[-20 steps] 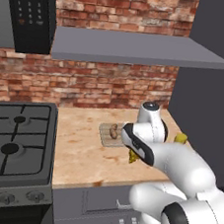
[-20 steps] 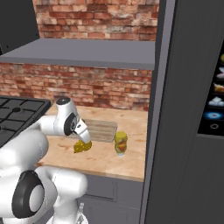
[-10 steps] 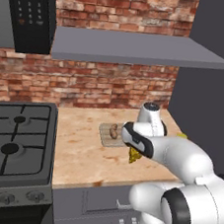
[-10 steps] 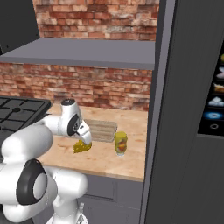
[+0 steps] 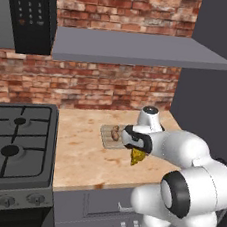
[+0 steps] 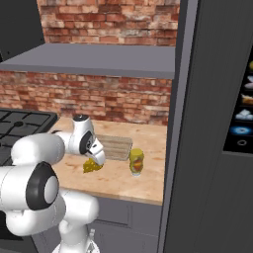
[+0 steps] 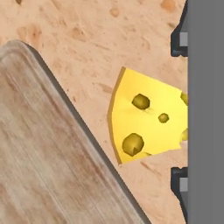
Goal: Retrieve the reheated potato from the microwave, then place the potato, cheese, and condiment on the cutting board.
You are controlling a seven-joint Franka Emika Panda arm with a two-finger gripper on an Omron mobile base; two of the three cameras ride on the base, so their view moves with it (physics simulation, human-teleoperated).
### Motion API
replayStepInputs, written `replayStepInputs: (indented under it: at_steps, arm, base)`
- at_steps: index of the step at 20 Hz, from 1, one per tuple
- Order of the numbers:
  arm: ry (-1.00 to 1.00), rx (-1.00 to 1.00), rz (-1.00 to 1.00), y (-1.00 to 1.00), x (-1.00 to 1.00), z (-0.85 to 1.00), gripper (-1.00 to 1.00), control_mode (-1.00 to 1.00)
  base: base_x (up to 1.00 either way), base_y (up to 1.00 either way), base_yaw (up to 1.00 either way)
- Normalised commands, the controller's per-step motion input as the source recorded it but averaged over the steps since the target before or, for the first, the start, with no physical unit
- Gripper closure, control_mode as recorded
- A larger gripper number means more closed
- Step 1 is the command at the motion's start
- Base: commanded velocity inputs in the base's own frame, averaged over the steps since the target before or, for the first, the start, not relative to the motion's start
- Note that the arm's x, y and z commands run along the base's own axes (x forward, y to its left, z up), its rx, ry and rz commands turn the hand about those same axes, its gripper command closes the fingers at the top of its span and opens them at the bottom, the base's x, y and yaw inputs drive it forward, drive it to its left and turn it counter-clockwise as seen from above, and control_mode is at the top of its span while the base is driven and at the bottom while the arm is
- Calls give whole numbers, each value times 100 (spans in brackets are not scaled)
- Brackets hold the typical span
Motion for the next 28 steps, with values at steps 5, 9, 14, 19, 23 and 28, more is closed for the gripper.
replayStepInputs:
  at_steps: [5,9,14,19,23,28]
  arm:
    - [4,0,0,0,16,-18,-100,-100]
    - [6,0,0,0,16,-18,-100,-100]
    - [7,0,0,-2,10,-15,-100,-100]
    - [3,0,0,0,0,-9,100,-100]
    - [10,0,0,0,0,-10,100,-100]
    - [11,0,0,0,-7,-12,100,-100]
  base:
    - [0,0,0]
    - [0,0,0]
    - [0,0,0]
    - [0,0,0]
    - [0,0,0]
    - [0,0,0]
